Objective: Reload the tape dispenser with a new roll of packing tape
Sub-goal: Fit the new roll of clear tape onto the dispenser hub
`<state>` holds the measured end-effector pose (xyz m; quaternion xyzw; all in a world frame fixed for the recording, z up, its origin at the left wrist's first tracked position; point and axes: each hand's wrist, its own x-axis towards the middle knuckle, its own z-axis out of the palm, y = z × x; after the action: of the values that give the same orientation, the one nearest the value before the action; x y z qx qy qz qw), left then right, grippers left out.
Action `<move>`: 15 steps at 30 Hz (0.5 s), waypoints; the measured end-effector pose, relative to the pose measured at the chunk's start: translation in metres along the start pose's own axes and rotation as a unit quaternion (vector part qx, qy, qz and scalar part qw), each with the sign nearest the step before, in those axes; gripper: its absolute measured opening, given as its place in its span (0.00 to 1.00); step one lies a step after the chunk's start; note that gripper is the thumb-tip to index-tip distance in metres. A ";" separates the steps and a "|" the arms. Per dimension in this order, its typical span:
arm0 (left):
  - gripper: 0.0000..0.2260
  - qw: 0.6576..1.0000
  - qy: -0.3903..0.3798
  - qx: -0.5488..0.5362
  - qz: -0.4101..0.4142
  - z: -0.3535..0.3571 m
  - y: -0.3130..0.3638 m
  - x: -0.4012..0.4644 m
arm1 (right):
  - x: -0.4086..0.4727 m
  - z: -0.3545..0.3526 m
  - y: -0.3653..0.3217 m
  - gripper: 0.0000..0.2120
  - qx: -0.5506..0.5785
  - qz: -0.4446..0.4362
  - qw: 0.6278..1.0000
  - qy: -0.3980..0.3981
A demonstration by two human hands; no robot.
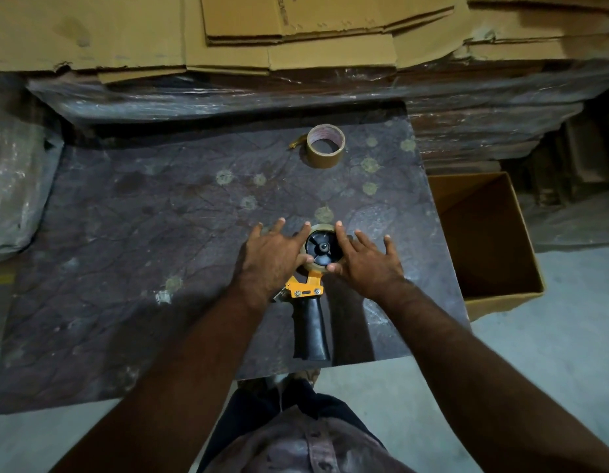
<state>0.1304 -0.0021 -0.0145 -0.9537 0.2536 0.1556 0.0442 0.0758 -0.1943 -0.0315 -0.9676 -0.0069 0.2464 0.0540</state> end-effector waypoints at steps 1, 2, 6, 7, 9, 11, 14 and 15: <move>0.33 1.000 -0.001 0.003 0.005 0.001 0.000 0.000 | 0.001 0.000 0.000 0.40 -0.003 -0.001 1.000 -0.006; 0.33 1.000 -0.001 0.006 0.008 0.003 0.000 -0.001 | 0.002 0.000 0.000 0.41 -0.007 -0.001 1.000 -0.011; 0.33 1.000 0.000 0.024 0.008 0.004 -0.002 0.003 | 0.010 -0.002 0.000 0.41 -0.018 0.008 1.000 -0.021; 0.33 0.999 0.002 0.030 0.011 0.005 -0.002 0.003 | 0.010 -0.003 -0.002 0.41 -0.015 0.012 1.000 -0.024; 0.33 0.999 0.008 0.043 0.017 0.007 -0.002 0.000 | 0.008 -0.002 -0.006 0.41 -0.010 0.018 0.999 -0.026; 0.34 0.999 0.006 0.045 0.017 0.010 -0.003 -0.001 | 0.005 -0.005 -0.009 0.41 -0.009 0.022 0.999 -0.033; 0.34 0.999 -0.007 0.036 0.021 0.009 -0.004 0.001 | 0.001 -0.005 -0.014 0.41 -0.008 0.023 0.999 -0.024; 0.34 0.999 -0.022 0.025 0.024 0.007 -0.004 0.000 | -0.004 -0.006 -0.017 0.41 -0.007 0.024 1.000 -0.019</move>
<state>0.1304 0.0022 -0.0208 -0.9422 0.2796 0.1707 0.0701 0.0756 -0.1783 -0.0229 -0.9630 0.0130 0.2661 0.0409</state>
